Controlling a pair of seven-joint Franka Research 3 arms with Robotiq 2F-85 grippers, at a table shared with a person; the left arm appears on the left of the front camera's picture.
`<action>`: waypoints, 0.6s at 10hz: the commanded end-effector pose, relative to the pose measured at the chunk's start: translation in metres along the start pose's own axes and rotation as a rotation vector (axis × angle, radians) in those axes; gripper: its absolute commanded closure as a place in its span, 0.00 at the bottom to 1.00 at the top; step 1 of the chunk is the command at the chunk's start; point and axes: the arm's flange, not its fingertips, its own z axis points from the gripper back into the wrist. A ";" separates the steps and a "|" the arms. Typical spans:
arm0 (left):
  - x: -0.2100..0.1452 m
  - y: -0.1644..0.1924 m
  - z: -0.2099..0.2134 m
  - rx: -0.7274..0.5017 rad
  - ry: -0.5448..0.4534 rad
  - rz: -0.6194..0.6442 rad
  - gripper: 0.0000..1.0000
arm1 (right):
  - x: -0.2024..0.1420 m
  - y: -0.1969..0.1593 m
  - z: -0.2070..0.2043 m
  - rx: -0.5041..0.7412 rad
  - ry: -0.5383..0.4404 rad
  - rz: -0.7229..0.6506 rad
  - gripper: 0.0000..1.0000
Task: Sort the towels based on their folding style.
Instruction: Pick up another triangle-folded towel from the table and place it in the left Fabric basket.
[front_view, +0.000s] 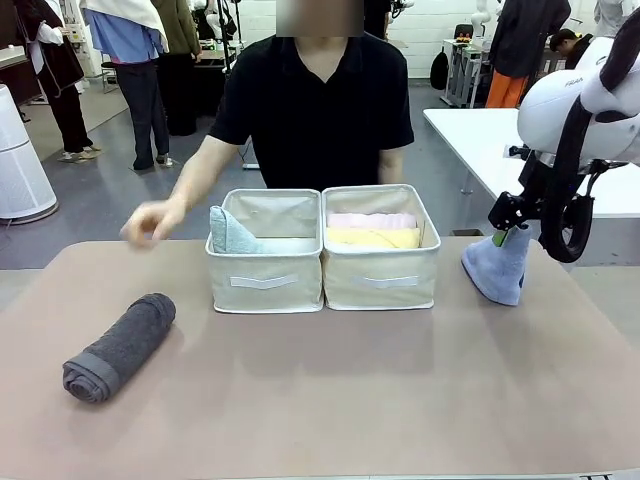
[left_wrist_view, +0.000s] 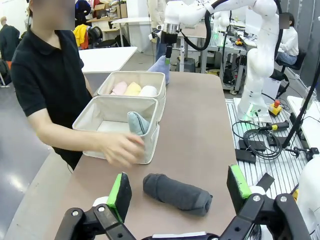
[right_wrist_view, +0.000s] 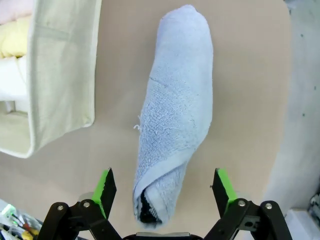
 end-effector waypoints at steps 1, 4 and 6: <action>-0.002 -0.002 0.000 -0.002 -0.007 -0.019 0.00 | 0.013 -0.006 -0.008 -0.055 0.032 -0.045 0.00; -0.002 -0.002 0.000 -0.002 -0.007 -0.019 0.00 | 0.015 -0.005 -0.024 0.003 0.055 0.062 0.00; -0.002 -0.002 0.000 -0.002 -0.007 -0.019 0.00 | 0.016 -0.005 -0.025 0.011 0.052 0.067 0.59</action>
